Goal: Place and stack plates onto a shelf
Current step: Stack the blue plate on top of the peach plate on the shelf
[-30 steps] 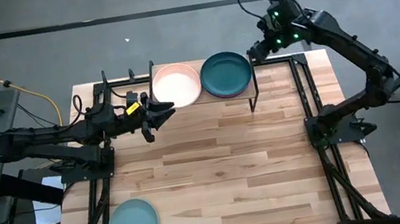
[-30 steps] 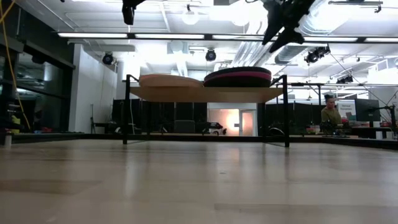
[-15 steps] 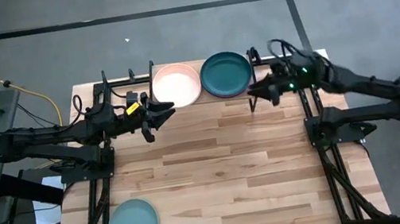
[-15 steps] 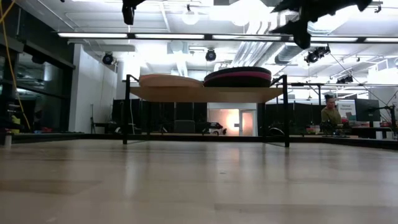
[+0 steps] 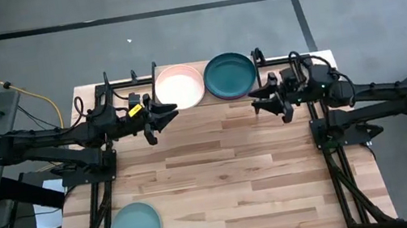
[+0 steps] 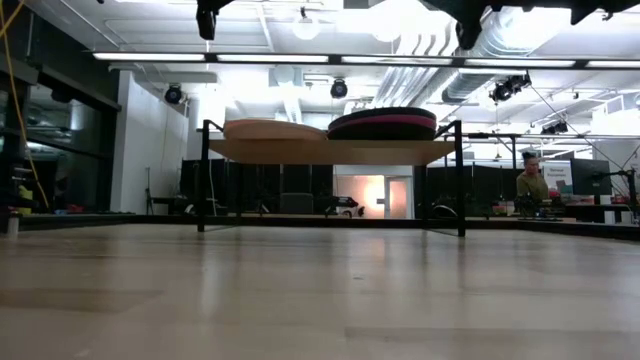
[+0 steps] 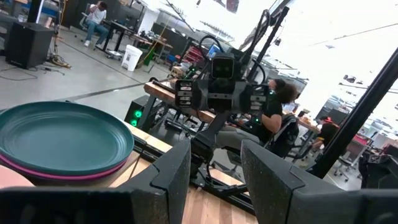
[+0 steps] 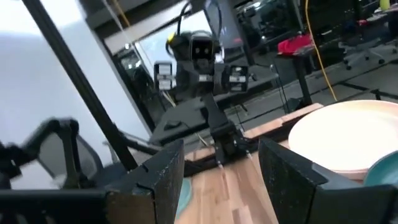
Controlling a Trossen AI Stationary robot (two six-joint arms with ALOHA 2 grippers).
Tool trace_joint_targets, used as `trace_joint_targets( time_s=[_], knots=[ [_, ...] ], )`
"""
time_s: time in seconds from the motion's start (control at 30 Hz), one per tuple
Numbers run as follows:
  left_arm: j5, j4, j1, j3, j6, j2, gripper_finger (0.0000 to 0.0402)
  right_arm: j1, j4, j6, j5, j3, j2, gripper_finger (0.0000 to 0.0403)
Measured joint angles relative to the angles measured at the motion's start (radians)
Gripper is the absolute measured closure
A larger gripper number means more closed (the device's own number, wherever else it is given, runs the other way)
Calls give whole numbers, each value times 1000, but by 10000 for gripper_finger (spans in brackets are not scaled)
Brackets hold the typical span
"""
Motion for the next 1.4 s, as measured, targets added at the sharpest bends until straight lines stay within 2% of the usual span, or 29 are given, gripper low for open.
trace_joint_targets(
  time_s=[0.13, 0.97, 1.1, 1.17, 1.23, 1.33, 1.4],
  knots=[
    [0, 0, 0, 0, 0, 0, 271, 17, -5, -40, 0, 0, 22, 214],
    [0, 0, -1, 0, -9, 0, 271, 17, -4, 3, 1, 0, 40, 214],
    [10, -24, -41, 4, -10, 0, 271, 17, -4, 3, 1, 0, 40, 214],
    [39, -158, -87, 41, -25, 1, 271, 17, -4, 3, 1, 0, 40, 214],
    [51, -374, -145, 102, -54, 11, 271, 17, -4, 8, 1, 0, 40, 214],
    [54, -699, -261, 177, -119, 48, 271, 17, -4, 13, 1, 1, 40, 214],
    [58, -831, -350, 200, -194, 81, 271, 17, -4, 12, 1, 1, 40, 214]
  ],
)
